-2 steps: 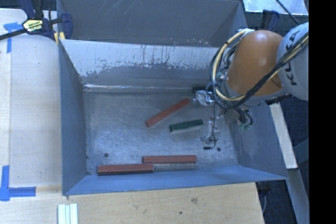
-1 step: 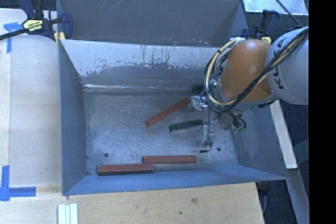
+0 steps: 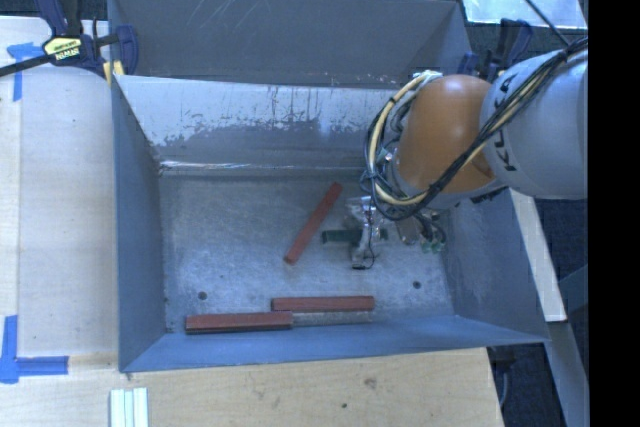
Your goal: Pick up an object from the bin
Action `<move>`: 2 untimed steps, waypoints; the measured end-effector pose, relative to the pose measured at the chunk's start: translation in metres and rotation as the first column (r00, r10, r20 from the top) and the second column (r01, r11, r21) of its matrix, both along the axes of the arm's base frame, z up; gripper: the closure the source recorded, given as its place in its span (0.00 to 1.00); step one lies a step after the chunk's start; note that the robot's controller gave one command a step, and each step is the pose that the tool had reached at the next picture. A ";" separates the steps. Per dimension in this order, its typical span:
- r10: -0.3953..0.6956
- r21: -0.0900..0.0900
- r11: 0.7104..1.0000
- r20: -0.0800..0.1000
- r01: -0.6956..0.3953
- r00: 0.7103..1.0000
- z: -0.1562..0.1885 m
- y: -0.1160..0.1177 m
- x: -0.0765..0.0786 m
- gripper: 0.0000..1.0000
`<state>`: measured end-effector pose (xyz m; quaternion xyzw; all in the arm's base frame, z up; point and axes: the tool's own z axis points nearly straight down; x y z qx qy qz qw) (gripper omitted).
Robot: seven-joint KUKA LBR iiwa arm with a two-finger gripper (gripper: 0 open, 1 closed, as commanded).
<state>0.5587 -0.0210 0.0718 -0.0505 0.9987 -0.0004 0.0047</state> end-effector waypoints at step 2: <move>-0.008 0.000 1.000 -0.006 0.008 1.000 0.131 -0.028 0.016 1.00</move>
Offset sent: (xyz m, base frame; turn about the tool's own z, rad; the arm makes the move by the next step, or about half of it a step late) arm 0.0148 -0.0271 0.1308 0.0062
